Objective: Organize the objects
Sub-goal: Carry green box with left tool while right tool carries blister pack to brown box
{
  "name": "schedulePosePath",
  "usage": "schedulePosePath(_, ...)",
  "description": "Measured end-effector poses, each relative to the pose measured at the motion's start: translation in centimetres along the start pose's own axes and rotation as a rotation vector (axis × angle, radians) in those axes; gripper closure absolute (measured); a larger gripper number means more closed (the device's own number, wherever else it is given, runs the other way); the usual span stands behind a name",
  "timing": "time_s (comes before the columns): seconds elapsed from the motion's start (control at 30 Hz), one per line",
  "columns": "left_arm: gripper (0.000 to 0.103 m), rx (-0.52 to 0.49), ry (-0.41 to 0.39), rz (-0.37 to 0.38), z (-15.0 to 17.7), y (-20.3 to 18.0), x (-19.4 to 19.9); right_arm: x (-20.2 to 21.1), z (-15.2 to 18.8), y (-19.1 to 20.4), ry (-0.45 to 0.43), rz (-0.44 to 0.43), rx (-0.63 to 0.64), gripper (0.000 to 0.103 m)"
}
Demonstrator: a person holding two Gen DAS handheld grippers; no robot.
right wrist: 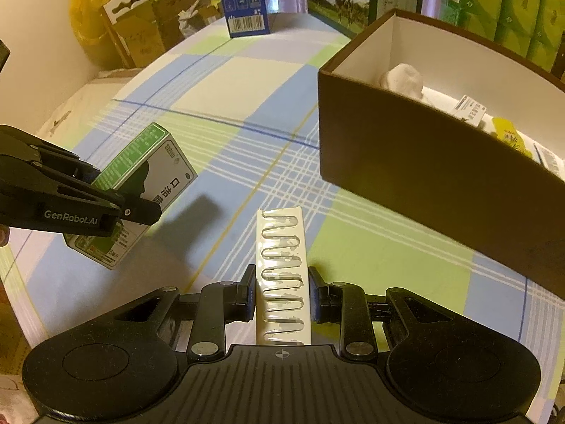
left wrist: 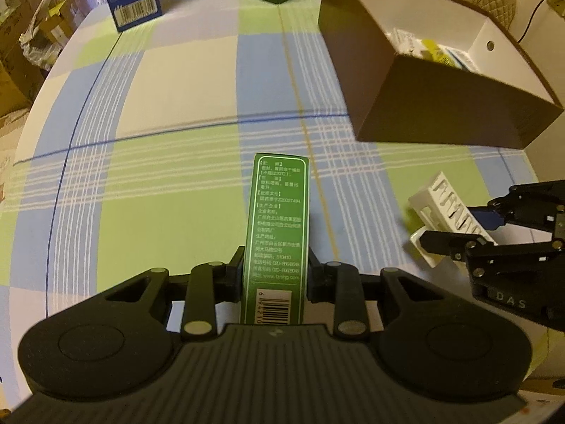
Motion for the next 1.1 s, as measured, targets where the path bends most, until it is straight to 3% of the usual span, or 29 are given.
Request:
schedulePosePath(0.6, 0.076, -0.049, -0.108, 0.054, -4.7, -3.5, 2.7, 4.4, -3.9, -2.1, -0.140, 0.019, -0.058, 0.078)
schedulePosePath(1.1, 0.076, -0.109, -0.177, 0.090, -9.4, -8.0, 3.1, 7.6, -6.6, -6.6, -0.234, 0.051, -0.105, 0.078)
Point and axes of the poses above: each gripper's, at about its wrist camera, not at the fingertips, and x roughly against the way its jaws point, y to its left, z to its underside, the point moved 10 cm from there along -x, roughly the way its jaws point, and after that the axes turned 8 degrees about -y, right-handed, at the moved point
